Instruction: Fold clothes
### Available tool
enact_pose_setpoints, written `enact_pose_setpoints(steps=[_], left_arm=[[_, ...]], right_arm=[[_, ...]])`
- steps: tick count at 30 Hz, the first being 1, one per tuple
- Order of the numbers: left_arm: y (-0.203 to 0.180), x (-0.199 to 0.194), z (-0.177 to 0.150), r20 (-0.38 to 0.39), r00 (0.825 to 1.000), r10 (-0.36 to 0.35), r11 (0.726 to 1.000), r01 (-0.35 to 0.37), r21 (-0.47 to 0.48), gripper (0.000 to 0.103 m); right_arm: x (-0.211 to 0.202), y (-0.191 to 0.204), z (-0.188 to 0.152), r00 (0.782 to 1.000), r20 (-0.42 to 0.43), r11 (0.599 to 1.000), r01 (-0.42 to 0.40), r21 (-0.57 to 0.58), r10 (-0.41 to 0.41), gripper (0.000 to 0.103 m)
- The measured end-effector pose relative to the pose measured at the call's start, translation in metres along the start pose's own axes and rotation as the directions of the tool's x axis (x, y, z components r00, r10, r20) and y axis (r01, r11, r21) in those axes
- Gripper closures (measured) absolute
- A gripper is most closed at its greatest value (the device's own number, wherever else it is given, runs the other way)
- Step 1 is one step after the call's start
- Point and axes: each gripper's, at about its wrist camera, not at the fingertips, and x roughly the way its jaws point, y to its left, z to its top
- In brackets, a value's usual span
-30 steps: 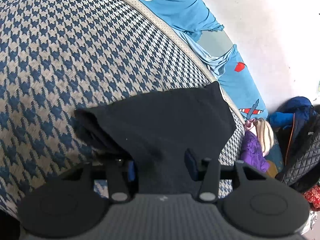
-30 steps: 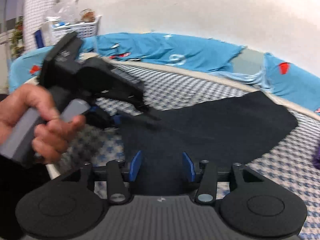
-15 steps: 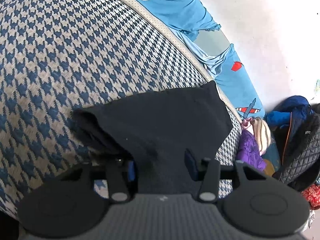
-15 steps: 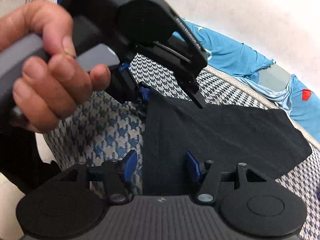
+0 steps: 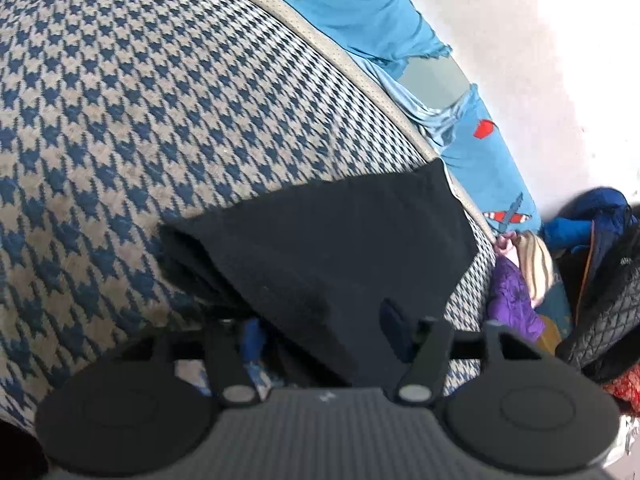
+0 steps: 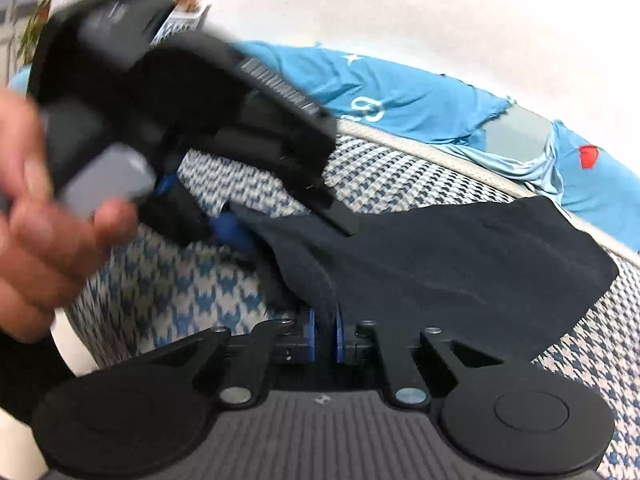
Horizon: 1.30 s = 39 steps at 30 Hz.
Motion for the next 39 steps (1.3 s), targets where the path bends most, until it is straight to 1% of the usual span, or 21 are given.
enact_pose_setpoints(steps=[1, 2, 3, 5, 9, 11, 13, 14, 15, 16, 18, 20, 22, 24, 26, 28, 29, 30, 33, 39], left_arm=[[0.002, -0.002, 0.001, 0.013, 1.0, 0.006, 1.0, -0.006, -0.009, 0.026], [0.003, -0.003, 0.002, 0.028, 1.0, 0.013, 1.0, -0.013, -0.018, 0.018], [0.005, -0.005, 0.003, 0.042, 0.999, 0.021, 0.999, -0.02, -0.027, 0.014], [0.007, -0.005, 0.004, 0.048, 0.999, 0.018, 0.999, -0.016, -0.044, 0.012], [0.007, 0.002, 0.003, 0.033, 0.999, 0.02, 0.999, -0.019, -0.039, 0.012], [0.007, 0.005, 0.005, 0.047, 0.999, 0.025, 0.998, -0.022, -0.051, 0.012], [0.007, 0.009, 0.007, 0.065, 0.998, 0.023, 0.998, -0.019, -0.062, 0.017], [0.006, 0.011, 0.008, 0.071, 0.997, 0.022, 0.998, -0.018, -0.059, 0.031], [0.005, 0.015, 0.009, 0.067, 0.998, 0.02, 0.998, -0.016, -0.056, 0.048], [0.003, 0.018, 0.009, 0.057, 0.998, 0.017, 0.998, -0.014, -0.053, 0.054], [0.0, 0.023, 0.008, 0.044, 0.999, 0.017, 0.999, -0.015, -0.044, 0.074], [-0.004, 0.023, 0.007, 0.052, 0.998, 0.024, 1.0, -0.023, -0.019, 0.084], [-0.006, 0.02, 0.007, 0.069, 0.997, 0.023, 1.0, -0.023, -0.006, 0.087], [-0.006, 0.018, 0.007, 0.082, 0.996, 0.03, 1.0, -0.03, -0.008, 0.088], [-0.003, 0.018, 0.007, 0.084, 0.995, 0.048, 0.999, -0.046, -0.019, 0.088], [0.001, 0.017, 0.008, 0.082, 0.994, 0.067, 0.997, -0.064, -0.033, 0.092], [0.002, 0.017, 0.008, 0.082, 0.994, 0.075, 0.997, -0.072, -0.035, 0.093], [0.003, 0.016, 0.009, 0.081, 0.993, 0.084, 0.996, -0.081, -0.037, 0.093], [0.004, 0.013, 0.008, 0.094, 0.991, 0.096, 0.995, -0.094, -0.029, 0.093], [0.006, -0.002, 0.009, 0.144, 0.983, 0.115, 0.993, -0.111, -0.032, 0.095]], right_arm=[[-0.001, -0.003, 0.001, 1.0, 0.005, 1.0, 0.0, 0.017, 0.0, 0.093], [-0.002, -0.008, 0.003, 1.0, 0.01, 0.999, -0.002, 0.041, 0.002, 0.093], [-0.004, -0.012, 0.004, 1.0, 0.014, 0.998, -0.004, 0.066, 0.003, 0.093], [-0.005, -0.02, 0.007, 1.0, 0.017, 0.993, -0.015, 0.114, 0.014, 0.093], [-0.009, -0.031, 0.008, 0.999, 0.02, 0.98, -0.04, 0.197, 0.036, 0.093], [-0.01, -0.035, 0.007, 0.999, 0.02, 0.972, -0.054, 0.228, 0.051, 0.093], [-0.012, -0.037, 0.007, 0.998, 0.021, 0.967, -0.062, 0.245, 0.059, 0.093], [-0.012, -0.038, 0.007, 0.998, 0.02, 0.967, -0.065, 0.248, 0.062, 0.093], [-0.013, -0.038, 0.007, 0.998, 0.019, 0.967, -0.065, 0.246, 0.062, 0.093], [-0.013, -0.037, 0.006, 0.998, 0.017, 0.969, -0.059, 0.24, 0.057, 0.093], [-0.012, -0.036, 0.005, 0.999, 0.013, 0.973, -0.054, 0.224, 0.053, 0.093], [-0.006, -0.035, 0.003, 0.998, -0.005, 0.978, -0.056, 0.199, 0.058, 0.093], [-0.002, -0.03, 0.001, 0.999, -0.016, 0.987, -0.039, 0.157, 0.042, 0.09], [0.0, -0.024, -0.002, 0.999, -0.02, 0.994, -0.038, 0.104, 0.04, 0.08], [0.004, -0.016, -0.004, 0.999, -0.023, 0.999, -0.025, 0.043, 0.026, 0.075], [0.008, -0.01, -0.007, 0.999, -0.03, 1.0, -0.019, 0.003, 0.019, 0.076], [0.008, -0.008, -0.008, 0.999, -0.034, 0.999, -0.032, 0.0, 0.032, 0.086], [0.008, -0.006, -0.008, 0.999, -0.035, 0.999, -0.037, -0.002, 0.037, 0.092], [0.006, -0.001, -0.009, 1.0, -0.016, 1.0, -0.017, -0.007, 0.017, 0.094], [-0.001, 0.011, -0.005, 0.999, 0.007, 0.999, -0.044, -0.032, 0.044, 0.094]])
